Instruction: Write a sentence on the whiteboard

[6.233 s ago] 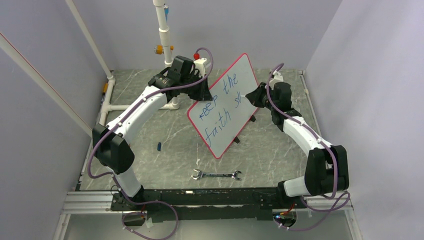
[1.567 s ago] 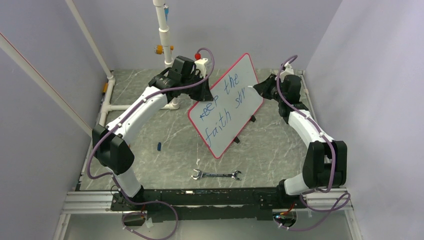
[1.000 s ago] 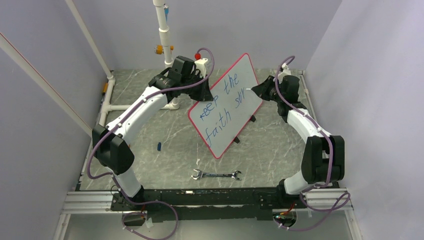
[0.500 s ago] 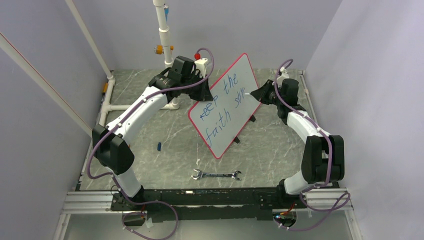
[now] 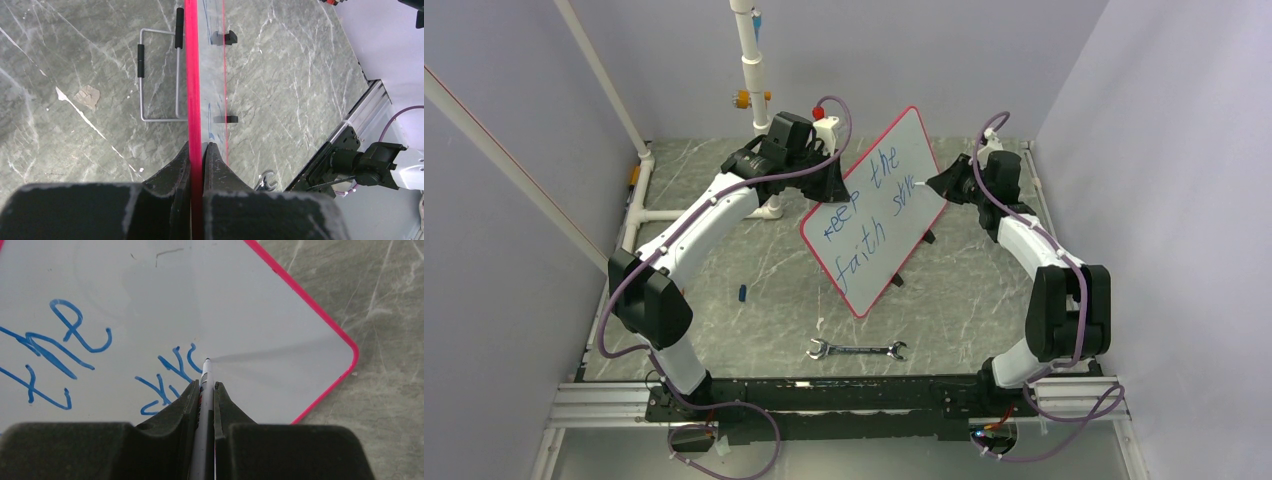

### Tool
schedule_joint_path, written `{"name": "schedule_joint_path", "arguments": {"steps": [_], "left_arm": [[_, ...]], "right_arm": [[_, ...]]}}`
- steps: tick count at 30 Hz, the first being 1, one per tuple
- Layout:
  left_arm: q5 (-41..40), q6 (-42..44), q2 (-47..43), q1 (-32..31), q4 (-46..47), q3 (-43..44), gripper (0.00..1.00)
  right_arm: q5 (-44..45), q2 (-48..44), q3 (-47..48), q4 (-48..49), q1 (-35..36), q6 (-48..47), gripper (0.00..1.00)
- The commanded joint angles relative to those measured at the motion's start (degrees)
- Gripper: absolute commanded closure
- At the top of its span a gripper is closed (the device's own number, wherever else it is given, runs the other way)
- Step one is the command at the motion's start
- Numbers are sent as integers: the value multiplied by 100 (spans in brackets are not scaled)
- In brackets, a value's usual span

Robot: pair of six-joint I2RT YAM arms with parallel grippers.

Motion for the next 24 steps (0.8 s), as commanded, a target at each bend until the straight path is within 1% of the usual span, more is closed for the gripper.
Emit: {"name": "schedule_joint_path", "arguments": {"steps": [1,8,14,24], "left_arm": [[-428,845,22,-131,-336,-53,100],[-430,841,23,-139,-334,-53,100],[-440,849,22,-146,-335,-53,100],[-447,854,34,-152,-353,-44,100]], "right_arm": [[56,105,419,45,11,-17,100],[-70,111,461,116,13,58,100],[-260,-48,243,391,13,60,100],[171,-506,-111,336,-118,-3,100]]}}
